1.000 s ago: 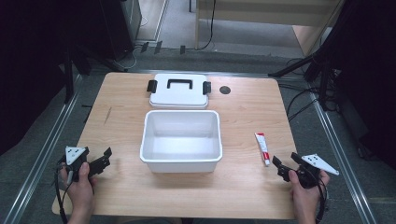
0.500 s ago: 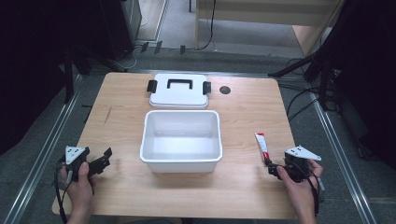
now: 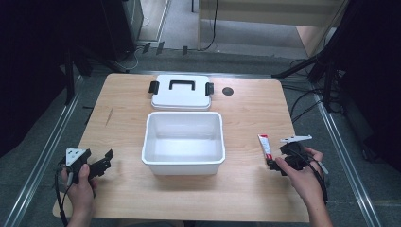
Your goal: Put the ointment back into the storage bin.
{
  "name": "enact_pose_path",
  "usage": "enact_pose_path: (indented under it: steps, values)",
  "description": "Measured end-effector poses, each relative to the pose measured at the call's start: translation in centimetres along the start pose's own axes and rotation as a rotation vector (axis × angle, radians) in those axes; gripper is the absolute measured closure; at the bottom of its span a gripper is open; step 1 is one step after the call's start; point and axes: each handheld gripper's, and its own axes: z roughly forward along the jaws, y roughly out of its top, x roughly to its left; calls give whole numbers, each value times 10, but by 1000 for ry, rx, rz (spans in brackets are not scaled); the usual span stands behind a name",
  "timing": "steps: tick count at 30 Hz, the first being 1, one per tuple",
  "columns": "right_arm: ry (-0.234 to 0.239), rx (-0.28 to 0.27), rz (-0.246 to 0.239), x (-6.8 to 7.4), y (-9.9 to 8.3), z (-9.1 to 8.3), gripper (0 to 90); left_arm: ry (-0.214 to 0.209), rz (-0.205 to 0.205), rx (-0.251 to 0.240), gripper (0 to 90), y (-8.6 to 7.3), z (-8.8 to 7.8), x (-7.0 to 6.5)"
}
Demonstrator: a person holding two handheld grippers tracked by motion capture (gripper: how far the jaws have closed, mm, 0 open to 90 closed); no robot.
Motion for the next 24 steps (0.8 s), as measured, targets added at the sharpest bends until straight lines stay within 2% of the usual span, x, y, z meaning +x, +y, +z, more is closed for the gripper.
enact_pose_path:
  steps: [3,5,8,15,20,24]
  values:
    - [-4,77,-17,1,7,4,141,0,-1,0,144,0,0,0]
    - [-27,111,-28,2,11,5,143,0,-2,-1,145,0,0,0]
    - [-28,166,-51,4,21,5,141,0,-3,1,145,0,0,0]
    - [-68,346,-94,8,42,17,129,-2,-8,1,144,0,1,1]
    - [-64,399,-94,7,51,25,138,-2,-10,6,145,0,1,1]
    - [-57,431,-77,4,60,27,184,1,-11,6,145,0,1,1]
